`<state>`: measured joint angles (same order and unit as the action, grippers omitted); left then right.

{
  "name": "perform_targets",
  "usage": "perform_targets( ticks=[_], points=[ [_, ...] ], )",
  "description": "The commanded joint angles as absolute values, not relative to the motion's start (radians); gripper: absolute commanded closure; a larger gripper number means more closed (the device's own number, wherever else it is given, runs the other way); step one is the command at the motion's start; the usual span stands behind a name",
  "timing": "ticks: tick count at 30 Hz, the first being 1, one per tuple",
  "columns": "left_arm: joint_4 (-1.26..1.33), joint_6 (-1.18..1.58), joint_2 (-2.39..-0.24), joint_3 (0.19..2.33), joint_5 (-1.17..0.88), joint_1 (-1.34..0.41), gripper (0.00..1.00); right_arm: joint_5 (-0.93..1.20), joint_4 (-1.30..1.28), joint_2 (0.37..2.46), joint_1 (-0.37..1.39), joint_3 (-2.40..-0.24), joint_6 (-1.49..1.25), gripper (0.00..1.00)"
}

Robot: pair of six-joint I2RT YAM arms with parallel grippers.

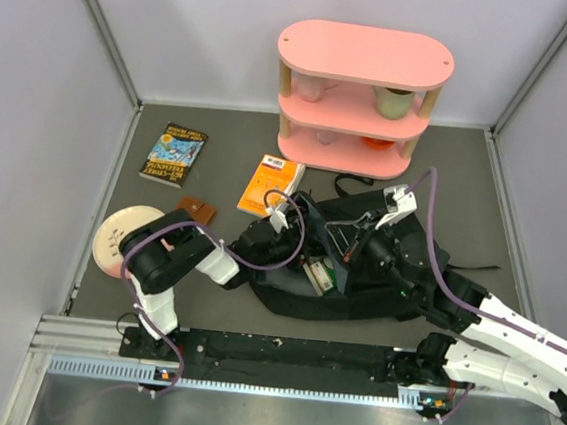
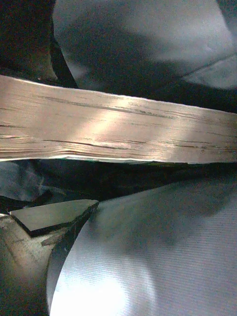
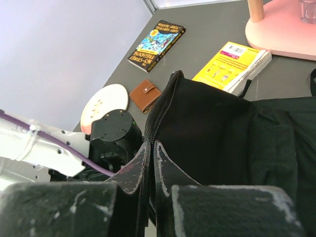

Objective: Pack the student bag
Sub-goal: Place the book in the student bag.

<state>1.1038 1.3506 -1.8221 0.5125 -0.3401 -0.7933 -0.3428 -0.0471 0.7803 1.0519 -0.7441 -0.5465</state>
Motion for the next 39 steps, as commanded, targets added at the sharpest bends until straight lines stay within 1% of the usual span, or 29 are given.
perform_targets(
  ticks=[1, 2, 3, 6, 10, 20, 23, 24, 25, 27, 28, 30, 35, 39],
  points=[
    [1.016, 1.257, -1.703, 0.486, -0.354, -0.798, 0.34, -0.377, 0.006, 0.779, 1.071, -0.764, -0.546, 1.0],
    [0.973, 1.238, -1.681, 0.485, -0.344, -0.796, 0.34, -0.379, 0.006, 0.784, 1.069, -0.768, -0.546, 1.0],
    [0.875, 1.218, -1.637, 0.485, -0.331, -0.798, 0.34, -0.383, 0.003, 0.791, 1.071, -0.775, -0.543, 1.0],
    [0.747, 1.143, -1.544, 0.482, -0.284, -0.799, 0.33, -0.385, 0.003, 0.801, 1.063, -0.785, -0.548, 1.0],
    [0.599, 1.095, -1.474, 0.479, -0.247, -0.798, 0.28, -0.367, 0.006, 0.822, 1.051, -0.79, -0.56, 1.0],
    [0.539, 1.132, -1.417, 0.416, -0.224, -0.801, 0.28, -0.341, 0.018, 0.851, 1.045, -0.796, -0.565, 1.0],
    [0.529, 1.132, -1.39, 0.39, -0.218, -0.807, 0.39, -0.336, 0.02, 0.851, 1.042, -0.798, -0.566, 1.0],
    [0.526, 1.135, -1.373, 0.384, -0.215, -0.807, 0.44, -0.334, 0.02, 0.854, 1.04, -0.796, -0.568, 1.0],
    [0.529, 1.135, -1.367, 0.37, -0.212, -0.81, 0.59, -0.334, 0.021, 0.854, 1.04, -0.798, -0.568, 1.0],
    [0.534, 1.134, -1.359, 0.364, -0.21, -0.813, 0.7, -0.33, 0.026, 0.857, 1.038, -0.798, -0.572, 1.0],
    [0.552, 1.131, -1.362, 0.362, -0.212, -0.811, 0.9, -0.325, 0.026, 0.859, 1.039, -0.796, -0.571, 1.0],
    [0.575, 1.132, -1.374, 0.368, -0.21, -0.815, 1.0, -0.318, 0.032, 0.862, 1.037, -0.798, -0.575, 1.0],
    [0.672, 1.111, -1.442, 0.423, -0.221, -0.816, 1.0, -0.262, 0.06, 0.856, 1.037, -0.789, -0.581, 1.0],
    [0.762, 1.074, -1.525, 0.529, -0.299, -0.813, 1.0, -0.222, 0.095, 0.844, 1.037, -0.775, -0.577, 1.0]
  ],
)
